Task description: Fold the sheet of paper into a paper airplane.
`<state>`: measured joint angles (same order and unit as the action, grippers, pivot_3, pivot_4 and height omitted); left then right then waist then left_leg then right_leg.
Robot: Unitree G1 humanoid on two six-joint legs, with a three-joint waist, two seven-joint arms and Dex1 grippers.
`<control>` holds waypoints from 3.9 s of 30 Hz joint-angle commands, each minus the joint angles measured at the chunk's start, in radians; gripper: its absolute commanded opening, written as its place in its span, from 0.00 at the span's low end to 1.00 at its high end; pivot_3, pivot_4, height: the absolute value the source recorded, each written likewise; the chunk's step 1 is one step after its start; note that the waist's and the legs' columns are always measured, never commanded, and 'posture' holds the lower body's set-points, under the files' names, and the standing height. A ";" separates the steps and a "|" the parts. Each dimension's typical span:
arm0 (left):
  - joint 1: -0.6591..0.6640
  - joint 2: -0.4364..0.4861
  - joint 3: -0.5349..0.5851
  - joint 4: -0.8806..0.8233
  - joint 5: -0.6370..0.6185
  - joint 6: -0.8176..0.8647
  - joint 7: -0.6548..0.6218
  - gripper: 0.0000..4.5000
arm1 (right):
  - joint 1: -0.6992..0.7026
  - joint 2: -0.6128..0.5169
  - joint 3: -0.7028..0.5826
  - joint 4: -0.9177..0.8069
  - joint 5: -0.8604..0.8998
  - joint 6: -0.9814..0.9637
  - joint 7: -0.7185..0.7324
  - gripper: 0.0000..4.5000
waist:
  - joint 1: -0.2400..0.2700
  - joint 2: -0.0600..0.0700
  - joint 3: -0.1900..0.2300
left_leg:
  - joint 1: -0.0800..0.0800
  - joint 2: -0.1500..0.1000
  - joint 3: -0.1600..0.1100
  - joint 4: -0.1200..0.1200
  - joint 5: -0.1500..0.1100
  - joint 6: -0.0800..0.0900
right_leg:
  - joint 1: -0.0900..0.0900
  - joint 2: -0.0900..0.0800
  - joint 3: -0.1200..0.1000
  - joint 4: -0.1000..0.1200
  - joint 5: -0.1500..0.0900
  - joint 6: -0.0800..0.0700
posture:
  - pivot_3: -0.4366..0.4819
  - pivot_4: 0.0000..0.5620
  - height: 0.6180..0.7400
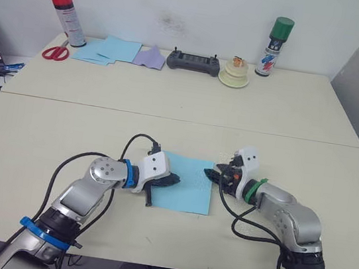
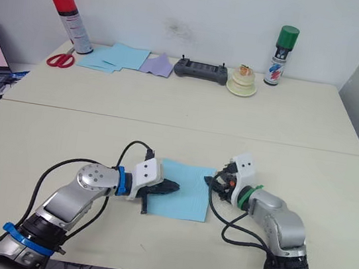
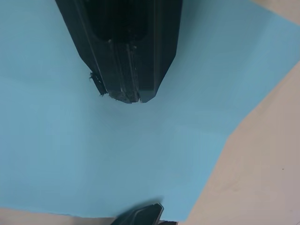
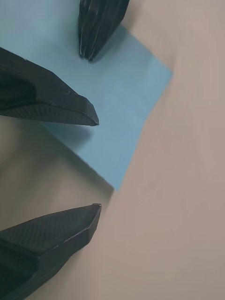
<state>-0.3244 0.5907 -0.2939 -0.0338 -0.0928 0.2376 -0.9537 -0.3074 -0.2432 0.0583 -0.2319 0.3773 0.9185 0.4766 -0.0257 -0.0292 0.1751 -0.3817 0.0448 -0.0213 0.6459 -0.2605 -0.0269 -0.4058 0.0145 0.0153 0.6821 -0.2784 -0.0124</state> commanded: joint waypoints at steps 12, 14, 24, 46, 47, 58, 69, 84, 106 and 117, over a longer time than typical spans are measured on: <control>0.005 -0.005 -0.022 0.040 0.033 -0.006 -0.017 0.00 | -0.032 -0.002 0.038 0.013 -0.023 -0.106 0.005 0.00 | 0.000 0.000 0.000 | 0.000 -0.001 0.001 0.000 0.000 0.000 | 0.000 0.000 0.001 0.000 0.000 0.001 | 0.48 0.27 1.00; 0.004 -0.003 -0.024 0.046 0.043 -0.012 -0.012 0.00 | -0.031 -0.004 0.045 0.011 -0.021 -0.123 0.016 0.00 | 0.000 0.000 0.000 | 0.000 -0.001 0.001 0.000 0.000 0.000 | 0.000 0.000 0.000 0.000 0.000 0.001 | 0.48 0.27 1.00; 0.008 0.003 -0.017 0.049 0.047 -0.017 -0.018 0.00 | -0.026 -0.126 0.239 0.011 -0.185 -0.425 0.159 0.00 | -0.001 0.000 0.000 | 0.001 -0.001 0.001 0.000 0.000 0.000 | 0.000 0.001 0.000 0.000 0.000 0.001 | 0.48 0.27 1.00; 0.020 0.016 0.164 0.137 -0.037 0.090 0.064 0.00 | -0.049 -0.141 0.349 0.108 -0.391 -0.652 0.222 0.00 | -0.007 0.000 -0.001 | 0.003 0.002 0.000 0.000 0.000 0.000 | 0.001 0.002 0.000 0.001 0.000 0.000 | 0.48 0.27 1.00; 0.019 0.016 0.175 0.154 -0.043 0.091 0.066 0.00 | -0.049 -0.137 0.350 0.113 -0.395 -0.653 0.223 0.00 | -0.007 0.000 -0.001 | 0.003 0.002 0.000 0.000 0.000 0.000 | 0.001 0.002 0.000 0.001 0.000 0.000 | 0.48 0.27 1.00; 0.023 0.008 0.140 0.150 -0.050 0.065 0.014 0.00 | -0.057 -0.105 0.355 0.134 -0.412 -0.646 0.232 0.00 | -0.006 0.000 -0.001 | 0.003 0.001 0.001 0.000 0.000 0.000 | 0.001 0.001 0.001 0.001 0.000 0.000 | 0.48 0.27 1.00; 0.048 0.024 0.107 0.145 -0.016 0.011 -0.011 0.00 | -0.062 -0.113 0.398 0.172 -0.455 -0.696 0.277 0.00 | -0.006 0.000 -0.002 | 0.003 0.001 0.001 0.000 0.000 0.000 | 0.001 0.001 0.001 0.000 0.000 0.000 | 0.48 0.27 1.00; 0.046 0.025 0.109 0.148 -0.014 0.013 -0.011 0.00 | -0.071 -0.099 0.376 0.218 -0.471 -0.699 0.265 0.00 | -0.006 0.000 -0.003 | 0.003 0.001 0.001 0.000 0.000 0.000 | 0.001 0.001 0.001 0.000 0.000 0.000 | 0.48 0.27 1.00; 0.041 0.027 0.109 0.151 -0.012 0.012 -0.009 0.00 | -0.076 -0.102 0.374 0.230 -0.480 -0.701 0.275 0.00 | -0.006 0.000 -0.003 | 0.003 0.001 0.001 0.000 0.000 0.000 | 0.001 0.001 0.001 0.000 0.000 0.000 | 0.48 0.27 1.00; 0.040 0.027 0.110 0.150 -0.013 0.013 -0.008 0.00 | -0.073 -0.104 0.379 0.234 -0.484 -0.709 0.278 0.00 | -0.006 0.000 -0.004 | 0.003 0.001 0.001 0.000 0.000 0.000 | 0.001 0.001 0.001 0.000 0.000 0.000 | 0.48 0.27 1.00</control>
<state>-0.3092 0.6115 -0.1401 0.0919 -0.1316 0.2316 -0.9363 -0.3742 -0.3459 0.4341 -0.0048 -0.0966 0.2076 0.7491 -0.0315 -0.0294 0.1714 -0.3785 0.0460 -0.0200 0.6456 -0.2605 -0.0268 -0.4048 0.0155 0.0162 0.6825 -0.2781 -0.0120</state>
